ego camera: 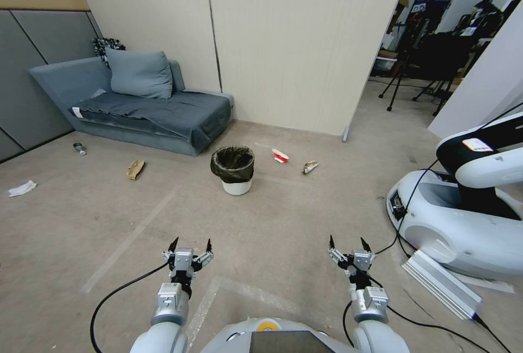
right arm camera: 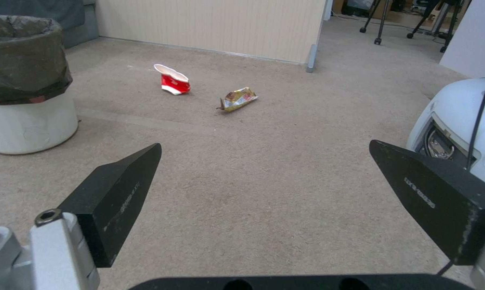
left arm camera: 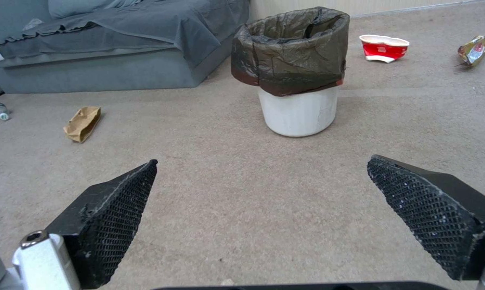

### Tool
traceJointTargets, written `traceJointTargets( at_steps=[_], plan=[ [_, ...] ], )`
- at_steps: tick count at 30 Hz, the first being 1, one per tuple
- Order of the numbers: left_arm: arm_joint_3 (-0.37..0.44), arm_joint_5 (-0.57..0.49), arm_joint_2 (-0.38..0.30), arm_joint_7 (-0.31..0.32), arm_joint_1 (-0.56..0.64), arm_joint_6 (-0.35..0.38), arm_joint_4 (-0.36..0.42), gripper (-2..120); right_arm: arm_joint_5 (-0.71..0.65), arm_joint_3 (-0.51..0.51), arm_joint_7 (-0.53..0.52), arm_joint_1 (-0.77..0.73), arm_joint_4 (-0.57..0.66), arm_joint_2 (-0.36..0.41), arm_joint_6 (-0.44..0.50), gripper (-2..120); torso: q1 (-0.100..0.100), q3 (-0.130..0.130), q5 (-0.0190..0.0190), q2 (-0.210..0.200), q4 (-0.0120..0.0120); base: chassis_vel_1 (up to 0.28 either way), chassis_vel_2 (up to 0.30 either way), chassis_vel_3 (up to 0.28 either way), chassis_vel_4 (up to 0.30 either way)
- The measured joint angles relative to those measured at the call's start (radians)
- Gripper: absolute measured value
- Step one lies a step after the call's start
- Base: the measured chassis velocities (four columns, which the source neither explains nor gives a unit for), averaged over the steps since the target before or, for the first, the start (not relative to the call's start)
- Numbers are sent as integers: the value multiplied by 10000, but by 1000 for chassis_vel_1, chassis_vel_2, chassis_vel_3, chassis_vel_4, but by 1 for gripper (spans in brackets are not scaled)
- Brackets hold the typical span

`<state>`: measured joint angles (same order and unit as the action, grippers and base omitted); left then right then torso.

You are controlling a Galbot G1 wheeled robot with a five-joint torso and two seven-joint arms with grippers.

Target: Pick up the trash bin, then pick up the garbage from the floor and place it into the trash bin.

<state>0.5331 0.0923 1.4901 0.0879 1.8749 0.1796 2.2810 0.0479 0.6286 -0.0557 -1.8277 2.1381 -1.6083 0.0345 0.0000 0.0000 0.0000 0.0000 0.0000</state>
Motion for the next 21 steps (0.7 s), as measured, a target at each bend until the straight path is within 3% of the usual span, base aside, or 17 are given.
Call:
traceJointTargets(
  at_steps=[21],
  plan=[
    [-40,85,38,-37,16,-41,-13,100,4,-4,-50,19,-120,1,77,100,0,0,0,0,0,-56,61,57,-58]
  ],
)
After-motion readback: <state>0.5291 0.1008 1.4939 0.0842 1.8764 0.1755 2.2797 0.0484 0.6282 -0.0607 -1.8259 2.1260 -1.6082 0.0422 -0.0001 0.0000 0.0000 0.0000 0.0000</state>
